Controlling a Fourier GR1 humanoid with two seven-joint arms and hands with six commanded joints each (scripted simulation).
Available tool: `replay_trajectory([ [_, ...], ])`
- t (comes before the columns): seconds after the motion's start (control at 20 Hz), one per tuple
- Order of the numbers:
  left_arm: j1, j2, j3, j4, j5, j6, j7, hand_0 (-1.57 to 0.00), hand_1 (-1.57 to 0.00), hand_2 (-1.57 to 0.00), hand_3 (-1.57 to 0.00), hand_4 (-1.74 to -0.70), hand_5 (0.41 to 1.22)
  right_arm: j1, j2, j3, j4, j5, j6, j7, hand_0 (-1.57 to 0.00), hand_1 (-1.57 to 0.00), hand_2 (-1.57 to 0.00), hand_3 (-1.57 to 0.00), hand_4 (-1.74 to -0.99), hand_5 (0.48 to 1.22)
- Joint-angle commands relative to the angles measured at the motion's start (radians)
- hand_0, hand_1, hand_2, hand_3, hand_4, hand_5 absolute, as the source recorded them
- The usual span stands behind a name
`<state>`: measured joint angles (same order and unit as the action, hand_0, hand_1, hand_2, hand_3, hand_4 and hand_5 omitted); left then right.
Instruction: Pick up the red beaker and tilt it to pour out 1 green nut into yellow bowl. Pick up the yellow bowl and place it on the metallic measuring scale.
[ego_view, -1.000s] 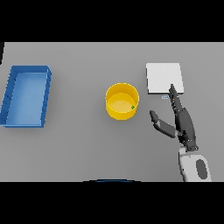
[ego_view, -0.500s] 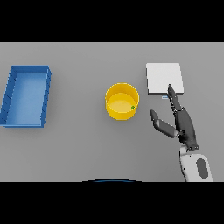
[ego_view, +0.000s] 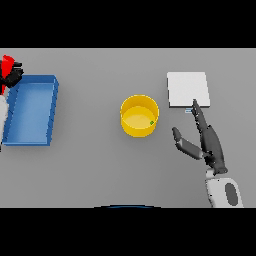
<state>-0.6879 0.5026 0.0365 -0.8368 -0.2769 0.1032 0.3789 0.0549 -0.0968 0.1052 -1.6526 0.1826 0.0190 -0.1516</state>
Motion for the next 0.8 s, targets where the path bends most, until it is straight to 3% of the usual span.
replay_trajectory([
  [0.0, 0.026, 0.002, 0.000, -0.046, 0.005, 0.003, 0.038, -1.57, -1.57, -1.57, -1.57, -1.74, 1.050, 0.005, -0.005, -0.003, -0.007, -0.004, 0.003, -0.014, 0.00, 0.00, 0.00, 0.00, -1.167, 0.675],
  [0.1, 0.082, -0.002, -0.002, -0.126, 0.017, 0.012, 0.090, -1.57, -1.57, -1.57, -1.57, -1.74, 0.925, -0.002, -0.007, -0.009, 0.003, -0.009, 0.003, -0.015, 0.00, 0.00, 0.00, 0.00, -1.157, 0.671],
  [0.2, 0.102, -0.006, -0.009, -0.180, 0.029, -0.012, 0.147, -1.57, -1.57, -1.53, -1.53, -1.52, 0.818, 0.003, -0.001, -0.002, 0.001, -0.011, 0.008, -0.021, 0.00, 0.00, 0.00, 0.00, -1.155, 0.670],
  [0.25, 0.129, 0.002, -0.023, -0.226, 0.049, -0.068, 0.130, -1.47, -1.34, -1.28, -1.32, -1.37, 0.774, -0.001, -0.003, -0.005, 0.005, -0.011, 0.008, -0.010, 0.00, 0.00, 0.00, 0.00, -1.153, 0.670],
  [0.3, 0.148, 0.020, -0.016, -0.269, 0.082, -0.119, 0.133, -1.17, -1.07, -1.02, -1.05, -1.23, 0.737, 0.007, 0.001, 0.001, 0.005, -0.003, 0.003, -0.017, 0.00, 0.00, 0.00, 0.00, -1.151, 0.670],
  [0.4, 0.180, 0.019, 0.000, -0.323, 0.159, -0.193, 0.127, -0.75, -0.69, -0.65, -0.67, -1.05, 0.683, 0.000, -0.004, -0.007, 0.007, -0.007, 0.003, -0.017, 0.00, 0.00, 0.00, 0.00, -1.150, 0.671],
  [0.45, 0.169, 0.031, -0.014, -0.315, 0.149, -0.217, 0.159, -0.60, -0.55, -0.52, -0.54, -0.98, 0.664, -0.005, -0.006, -0.010, 0.008, -0.011, 0.004, -0.012, 0.00, 0.00, 0.00, 0.00, -1.153, 0.670],
  [0.6, 0.180, 0.049, -0.054, -0.304, 0.107, -0.247, 0.175, -0.31, -0.28, -0.27, -0.28, -0.84, 0.632, -0.009, -0.004, -0.004, 0.002, -0.001, -0.001, -0.023, 0.00, 0.00, 0.00, 0.00, -1.155, 0.670],
  [0.75, 0.177, 0.060, -0.075, -0.291, 0.069, -0.241, 0.170, -0.16, -0.14, -0.14, -0.14, -0.80, 0.627, -0.007, -0.005, 0.001, 0.001, 0.024, -0.018, -0.009, 0.00, 0.00, 0.00, 0.00, -1.158, 0.665],
])
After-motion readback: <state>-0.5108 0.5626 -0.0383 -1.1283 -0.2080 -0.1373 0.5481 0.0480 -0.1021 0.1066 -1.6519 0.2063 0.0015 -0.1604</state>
